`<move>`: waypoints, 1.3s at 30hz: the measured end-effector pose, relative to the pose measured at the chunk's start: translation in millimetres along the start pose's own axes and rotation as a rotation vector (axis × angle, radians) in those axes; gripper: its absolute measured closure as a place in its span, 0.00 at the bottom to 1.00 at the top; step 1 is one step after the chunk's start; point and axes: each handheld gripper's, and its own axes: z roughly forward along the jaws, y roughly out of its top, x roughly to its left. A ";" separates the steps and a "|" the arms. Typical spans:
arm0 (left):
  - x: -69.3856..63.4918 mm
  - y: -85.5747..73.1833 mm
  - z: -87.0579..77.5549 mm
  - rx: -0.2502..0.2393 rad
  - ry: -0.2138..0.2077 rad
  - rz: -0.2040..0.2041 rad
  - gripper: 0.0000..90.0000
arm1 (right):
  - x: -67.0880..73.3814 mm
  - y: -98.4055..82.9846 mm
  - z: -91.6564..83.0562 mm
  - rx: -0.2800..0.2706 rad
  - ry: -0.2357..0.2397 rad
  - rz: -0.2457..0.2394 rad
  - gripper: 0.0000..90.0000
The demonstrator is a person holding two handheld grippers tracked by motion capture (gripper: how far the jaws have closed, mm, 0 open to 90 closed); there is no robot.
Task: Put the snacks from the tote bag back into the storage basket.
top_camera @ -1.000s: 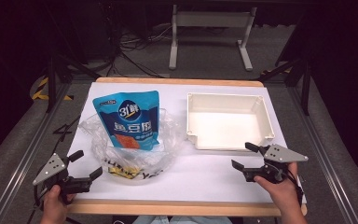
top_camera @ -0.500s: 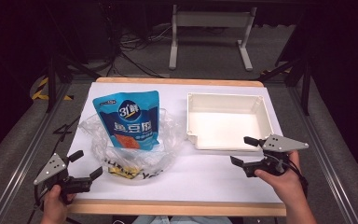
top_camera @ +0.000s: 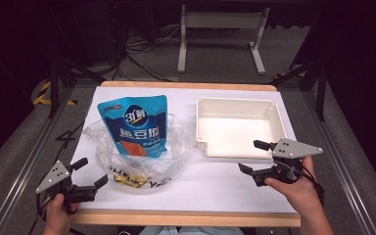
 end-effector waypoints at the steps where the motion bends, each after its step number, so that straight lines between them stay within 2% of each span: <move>1: -0.1 0.2 0.1 0.000 0.002 0.004 0.00 | 0.0 0.8 2.0 0.004 -0.001 -0.004 0.15; 6: -0.3 0.3 0.9 0.003 0.001 0.004 0.00 | 1.6 9.1 12.4 0.011 0.016 -0.029 0.15; 11: 0.0 0.4 -0.2 -0.001 -0.003 0.007 0.00 | 8.0 30.2 27.8 -0.009 0.070 -0.074 0.15; 18: 0.3 0.6 -1.4 -0.007 0.001 0.002 0.00 | 17.0 54.2 50.4 -0.015 0.122 -0.126 0.15; 22: 0.3 0.6 -1.4 -0.006 0.000 0.003 0.00 | 20.8 64.5 62.1 -0.045 0.154 -0.126 0.15; 29: 0.3 0.8 -2.1 -0.010 -0.006 0.004 0.00 | 24.4 78.2 84.5 -0.031 0.189 -0.157 0.15; 39: 0.1 1.1 -2.1 -0.014 -0.008 0.006 0.00 | 27.5 92.1 109.6 -0.055 0.221 -0.170 0.14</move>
